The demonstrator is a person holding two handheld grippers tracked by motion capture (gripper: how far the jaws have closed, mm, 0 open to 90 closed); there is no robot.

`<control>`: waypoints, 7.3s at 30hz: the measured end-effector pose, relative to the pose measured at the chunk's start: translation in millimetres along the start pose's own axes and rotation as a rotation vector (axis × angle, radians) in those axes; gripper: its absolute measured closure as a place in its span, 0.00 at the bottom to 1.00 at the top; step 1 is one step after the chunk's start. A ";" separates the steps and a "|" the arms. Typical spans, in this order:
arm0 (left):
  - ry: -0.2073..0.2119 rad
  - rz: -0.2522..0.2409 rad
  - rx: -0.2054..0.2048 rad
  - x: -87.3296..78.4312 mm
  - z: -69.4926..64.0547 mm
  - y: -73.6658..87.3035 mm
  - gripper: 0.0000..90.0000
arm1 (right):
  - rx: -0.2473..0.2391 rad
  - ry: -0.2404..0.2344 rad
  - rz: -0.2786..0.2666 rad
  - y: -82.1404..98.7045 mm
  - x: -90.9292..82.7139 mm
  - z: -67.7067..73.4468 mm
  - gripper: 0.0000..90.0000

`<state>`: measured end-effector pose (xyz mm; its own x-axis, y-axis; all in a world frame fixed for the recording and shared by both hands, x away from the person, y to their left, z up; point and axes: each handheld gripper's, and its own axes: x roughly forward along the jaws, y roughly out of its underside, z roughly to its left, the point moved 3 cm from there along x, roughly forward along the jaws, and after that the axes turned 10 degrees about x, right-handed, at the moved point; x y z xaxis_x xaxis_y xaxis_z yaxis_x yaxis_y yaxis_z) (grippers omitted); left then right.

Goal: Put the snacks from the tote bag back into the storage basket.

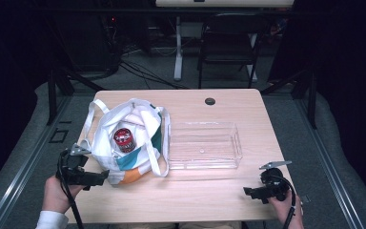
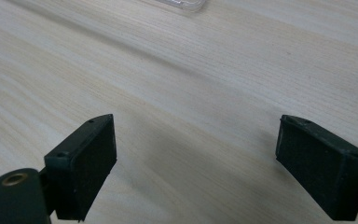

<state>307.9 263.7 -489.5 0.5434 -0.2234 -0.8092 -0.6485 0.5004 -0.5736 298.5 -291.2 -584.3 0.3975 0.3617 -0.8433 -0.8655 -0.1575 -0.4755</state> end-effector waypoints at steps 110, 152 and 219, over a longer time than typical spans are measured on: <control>0.021 0.267 -0.037 135.3 33.6 -118.0 0.24 | -0.004 -0.008 0.005 -0.1 0.2 -0.1 0.13; 0.049 0.225 0.054 89.3 28.2 -126.4 0.29 | -0.004 -0.006 0.003 -0.3 0.0 0.2 0.13; 0.044 0.134 0.216 22.4 -4.4 -190.2 0.30 | -0.003 -0.009 0.004 -0.6 0.0 0.0 0.13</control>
<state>441.1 159.9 -399.1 0.4332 -0.1768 -0.8838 -0.5821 0.6937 -0.4241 299.0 -291.1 -584.0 0.3917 0.3694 -0.8427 -0.8658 -0.1620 -0.4734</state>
